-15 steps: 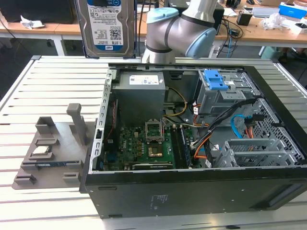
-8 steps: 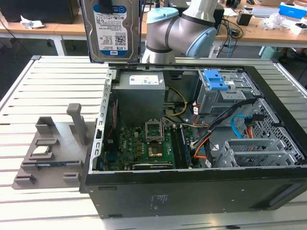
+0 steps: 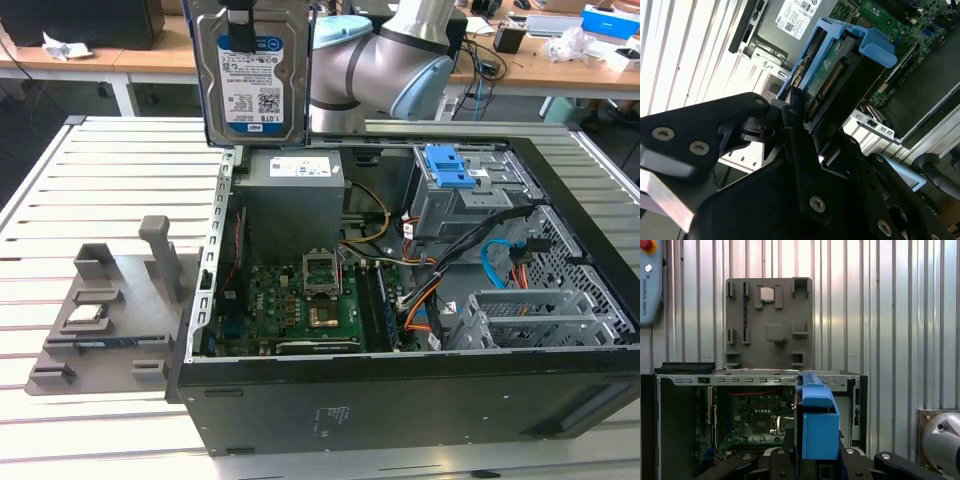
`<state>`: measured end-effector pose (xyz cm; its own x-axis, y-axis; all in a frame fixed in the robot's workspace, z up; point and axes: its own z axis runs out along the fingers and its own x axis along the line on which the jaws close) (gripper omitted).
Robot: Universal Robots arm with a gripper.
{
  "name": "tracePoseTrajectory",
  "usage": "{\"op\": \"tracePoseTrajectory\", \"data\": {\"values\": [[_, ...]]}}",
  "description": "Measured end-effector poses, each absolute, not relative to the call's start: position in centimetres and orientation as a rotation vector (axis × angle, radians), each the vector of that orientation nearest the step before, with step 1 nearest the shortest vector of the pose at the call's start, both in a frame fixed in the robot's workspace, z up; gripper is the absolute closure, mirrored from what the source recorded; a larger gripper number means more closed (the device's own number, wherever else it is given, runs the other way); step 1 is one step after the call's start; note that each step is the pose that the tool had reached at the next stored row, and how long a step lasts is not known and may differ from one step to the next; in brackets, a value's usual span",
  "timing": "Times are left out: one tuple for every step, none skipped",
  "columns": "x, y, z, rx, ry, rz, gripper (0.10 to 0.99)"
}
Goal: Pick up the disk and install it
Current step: 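Pick up the disk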
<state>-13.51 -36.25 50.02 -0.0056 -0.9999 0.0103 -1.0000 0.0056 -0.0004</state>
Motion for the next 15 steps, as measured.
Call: {"op": "tracePoseTrajectory", "data": {"values": [[-13.2, -36.3, 49.7, 2.210, -2.223, 0.012, 0.725], [-13.0, -36.3, 49.5, 2.210, -2.223, 0.012, 0.725], [-12.7, -36.3, 49.3, 2.210, -2.223, 0.012, 0.725], [-12.5, -36.2, 49.1, 2.210, -2.223, 0.012, 0.725], [-12.3, -36.3, 48.9, 2.210, -2.223, 0.012, 0.725], [-11.9, -36.3, 48.6, 2.210, -2.223, 0.012, 0.725], [-11.6, -36.3, 48.3, 2.210, -2.222, 0.011, 0.725], [-11.2, -36.3, 48.2, 2.210, -2.223, 0.011, 0.725], [-10.7, -36.2, 47.9, 2.210, -2.222, 0.011, 0.725], [-10.3, -36.3, 47.8, 2.210, -2.222, 0.011, 0.725], [-9.9, -36.3, 47.8, 2.210, -2.223, 0.011, 0.725], [-9.4, -36.3, 47.7, 2.210, -2.222, 0.011, 0.725], [-9.1, -36.3, 47.7, 2.210, -2.222, 0.011, 0.725], [-8.9, -36.3, 47.7, 2.210, -2.222, 0.011, 0.725], [-8.6, -36.3, 47.7, 2.210, -2.222, 0.011, 0.725]]}}
